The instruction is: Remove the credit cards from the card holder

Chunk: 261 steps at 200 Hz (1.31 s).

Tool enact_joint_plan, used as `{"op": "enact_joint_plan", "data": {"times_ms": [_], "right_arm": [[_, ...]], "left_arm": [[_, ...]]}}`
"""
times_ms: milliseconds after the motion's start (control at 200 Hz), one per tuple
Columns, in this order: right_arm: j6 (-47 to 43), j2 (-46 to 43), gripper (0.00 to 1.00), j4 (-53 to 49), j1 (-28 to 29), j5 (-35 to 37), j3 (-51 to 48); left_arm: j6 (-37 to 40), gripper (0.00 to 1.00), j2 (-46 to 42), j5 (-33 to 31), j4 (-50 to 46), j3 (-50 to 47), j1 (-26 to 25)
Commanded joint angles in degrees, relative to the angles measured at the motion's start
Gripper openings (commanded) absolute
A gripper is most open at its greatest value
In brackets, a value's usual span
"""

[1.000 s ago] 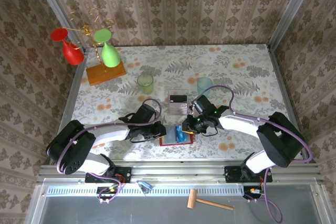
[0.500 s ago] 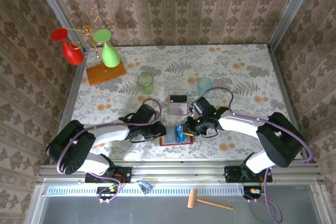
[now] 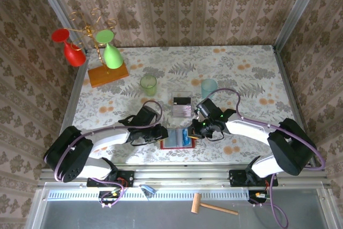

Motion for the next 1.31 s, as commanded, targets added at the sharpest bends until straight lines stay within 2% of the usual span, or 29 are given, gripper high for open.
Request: {"op": "enact_joint_plan", "data": {"times_ms": [0, 180, 305, 615, 845, 880, 975, 1300], "right_arm": [[-4.1, -1.43, 0.07, -6.51, 0.17, 2.72, 3.37], [-12.75, -0.65, 0.04, -12.43, -0.35, 4.09, 8.08], [-21.92, -0.2, 0.01, -17.31, -0.44, 6.03, 12.38], [-50.82, 5.65, 0.0, -30.71, -0.53, 14.75, 25.88], [-72.71, 11.26, 0.0, -39.81, -0.53, 15.38, 36.66], [-75.48, 12.4, 0.0, -40.95, -0.52, 16.15, 38.36], [-80.45, 15.67, 0.0, -43.31, -0.91, 18.58, 42.81], [-90.2, 30.22, 0.0, -54.63, -4.8, 18.45, 64.78]], "left_arm": [[1.54, 0.24, -2.59, -1.01, -2.3, 0.61, 0.91], [2.0, 0.26, -5.01, -1.08, -2.62, -0.34, 2.59], [2.71, 0.28, -6.44, -1.12, -3.29, -0.8, 4.07], [6.52, 0.29, -13.04, -1.21, -7.62, -1.66, 10.89], [9.09, 0.3, -17.57, 0.26, -10.73, -3.02, 16.75], [9.39, 0.3, -18.21, 0.52, -11.04, -3.02, 18.98], [10.18, 0.31, -19.11, 0.94, -12.03, -2.54, 20.68], [10.11, 0.33, -19.56, 1.3, -13.37, -1.8, 22.03]]}}
